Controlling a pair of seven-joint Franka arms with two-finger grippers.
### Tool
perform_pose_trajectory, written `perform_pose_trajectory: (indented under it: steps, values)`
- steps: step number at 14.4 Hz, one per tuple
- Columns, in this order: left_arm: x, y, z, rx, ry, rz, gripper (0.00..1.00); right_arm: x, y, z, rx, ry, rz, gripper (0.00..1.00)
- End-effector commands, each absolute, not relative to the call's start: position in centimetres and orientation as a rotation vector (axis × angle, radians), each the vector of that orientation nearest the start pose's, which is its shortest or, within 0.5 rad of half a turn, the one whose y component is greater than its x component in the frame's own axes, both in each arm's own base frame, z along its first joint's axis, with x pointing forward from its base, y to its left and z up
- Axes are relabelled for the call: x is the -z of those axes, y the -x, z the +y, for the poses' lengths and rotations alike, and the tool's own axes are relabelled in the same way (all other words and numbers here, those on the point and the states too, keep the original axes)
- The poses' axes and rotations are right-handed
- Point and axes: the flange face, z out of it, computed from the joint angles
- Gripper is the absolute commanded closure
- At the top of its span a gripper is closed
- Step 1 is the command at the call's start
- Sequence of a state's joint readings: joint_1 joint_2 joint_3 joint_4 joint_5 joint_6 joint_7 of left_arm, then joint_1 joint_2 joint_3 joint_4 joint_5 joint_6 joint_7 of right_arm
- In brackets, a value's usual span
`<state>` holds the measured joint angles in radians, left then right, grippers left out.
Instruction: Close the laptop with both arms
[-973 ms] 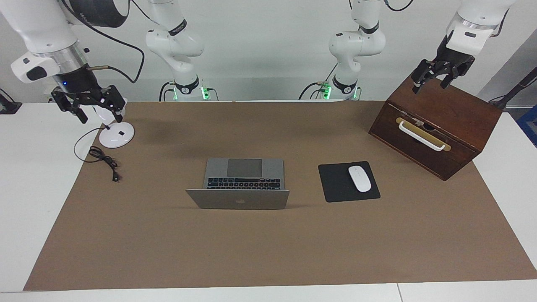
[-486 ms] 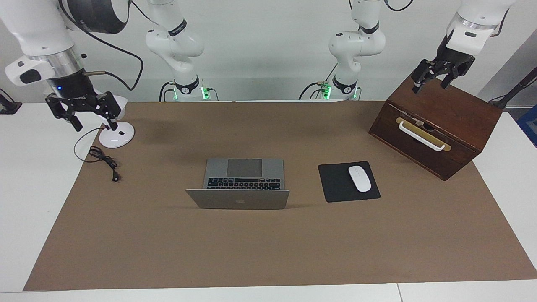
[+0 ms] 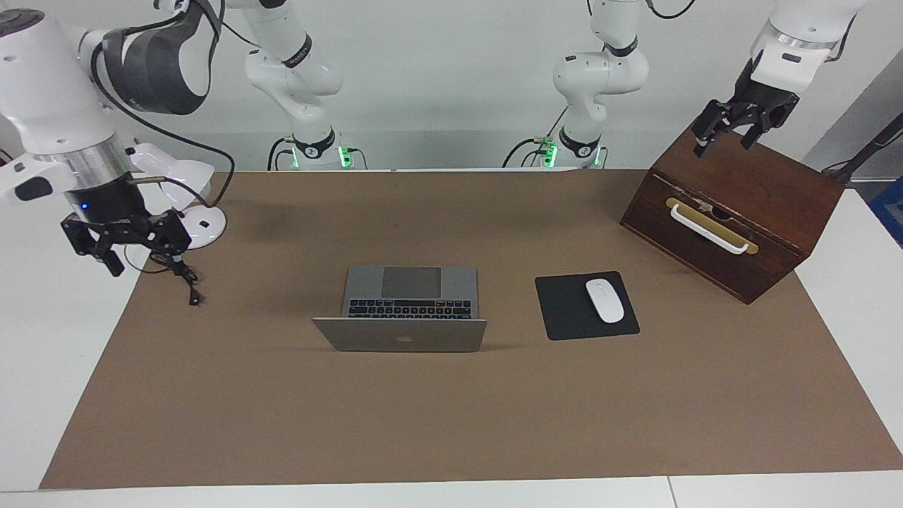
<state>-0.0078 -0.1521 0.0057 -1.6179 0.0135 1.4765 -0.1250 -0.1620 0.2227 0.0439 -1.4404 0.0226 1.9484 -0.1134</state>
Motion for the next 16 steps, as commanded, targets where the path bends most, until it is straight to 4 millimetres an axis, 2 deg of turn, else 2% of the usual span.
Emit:
perform_pose_trajectory:
  steps: [1,4,8,9,10,11,12,14,15,16]
  values:
    - [-67.9,-49.2,0.2,0.032,3.129,-0.210,0.00,-59.3,-67.2,-8.1,0.501,3.095,-0.017,0.09]
    - [-67.9,-49.5,-0.1,0.065,3.129,-0.215,0.00,-59.0,-68.7,-8.4,0.530,3.092,-0.016,0.15]
    - [-67.9,-50.0,-0.2,0.116,3.128,-0.243,0.00,-58.6,-69.3,-8.4,0.559,3.093,-0.022,0.22]
    - [-68.0,-49.9,-0.2,0.119,3.127,-0.263,0.00,-58.4,-69.4,-8.5,0.556,3.097,-0.024,0.29]
    - [-67.9,-49.9,-0.2,0.121,3.127,-0.275,0.00,-58.4,-69.5,-8.5,0.575,3.098,-0.027,0.40]
    - [-67.8,-49.9,-0.2,0.119,3.126,-0.277,0.08,-58.4,-69.6,-8.5,0.587,3.099,-0.032,0.50]
    - [-67.8,-49.9,-0.2,0.121,3.126,-0.275,0.37,-58.1,-69.8,-8.3,0.585,3.102,-0.058,0.63]
    - [-67.5,-50.0,-0.1,0.145,3.127,-0.275,0.91,-57.7,-70.3,-8.4,0.619,3.104,-0.114,0.78]
    - [-67.5,-49.9,-0.1,0.157,3.127,-0.277,1.00,-57.4,-70.5,-8.3,0.620,3.104,-0.123,0.86]
    - [-67.2,-49.9,-0.1,0.150,3.126,-0.291,1.00,-57.0,-70.6,-8.3,0.617,3.104,-0.126,0.94]
